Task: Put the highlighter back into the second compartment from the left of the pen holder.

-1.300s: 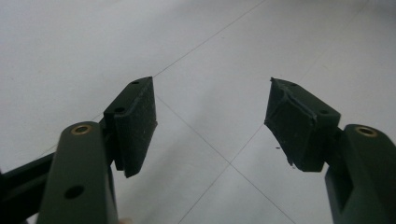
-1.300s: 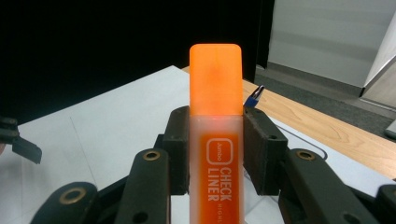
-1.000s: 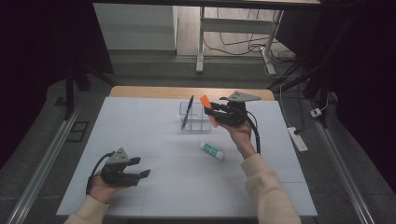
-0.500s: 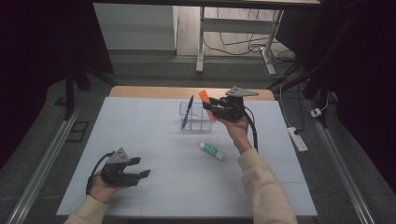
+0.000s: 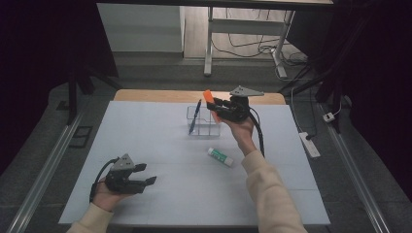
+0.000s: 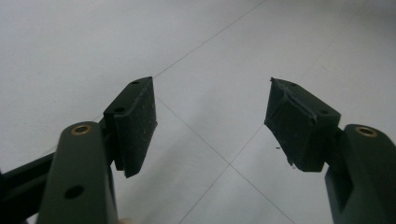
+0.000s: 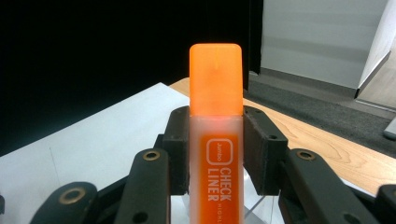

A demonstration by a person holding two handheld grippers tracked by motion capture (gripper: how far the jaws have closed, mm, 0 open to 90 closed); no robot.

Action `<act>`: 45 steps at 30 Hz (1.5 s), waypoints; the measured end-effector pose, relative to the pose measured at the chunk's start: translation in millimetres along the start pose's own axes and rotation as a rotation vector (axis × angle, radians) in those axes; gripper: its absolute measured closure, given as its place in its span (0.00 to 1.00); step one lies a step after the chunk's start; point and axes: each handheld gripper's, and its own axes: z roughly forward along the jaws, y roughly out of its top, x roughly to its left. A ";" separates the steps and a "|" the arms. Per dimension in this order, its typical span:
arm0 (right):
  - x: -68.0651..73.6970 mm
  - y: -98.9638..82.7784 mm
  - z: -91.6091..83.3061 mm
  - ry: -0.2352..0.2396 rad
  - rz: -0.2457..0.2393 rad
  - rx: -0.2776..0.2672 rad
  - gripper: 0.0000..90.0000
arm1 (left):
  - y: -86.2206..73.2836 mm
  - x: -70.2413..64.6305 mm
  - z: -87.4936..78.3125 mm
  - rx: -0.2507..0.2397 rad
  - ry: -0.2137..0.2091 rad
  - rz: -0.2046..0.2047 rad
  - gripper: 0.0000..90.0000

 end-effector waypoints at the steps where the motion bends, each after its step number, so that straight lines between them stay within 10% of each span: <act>1: 0.1 0.3 1.2 -0.001 0.000 -0.001 0.71 | -0.1 0.2 0.0 0.000 0.001 -0.001 0.37; 45: -19.0 -12.1 54.9 -0.023 0.033 -0.007 0.70 | -1.7 2.6 -0.9 -0.003 0.002 -0.010 0.37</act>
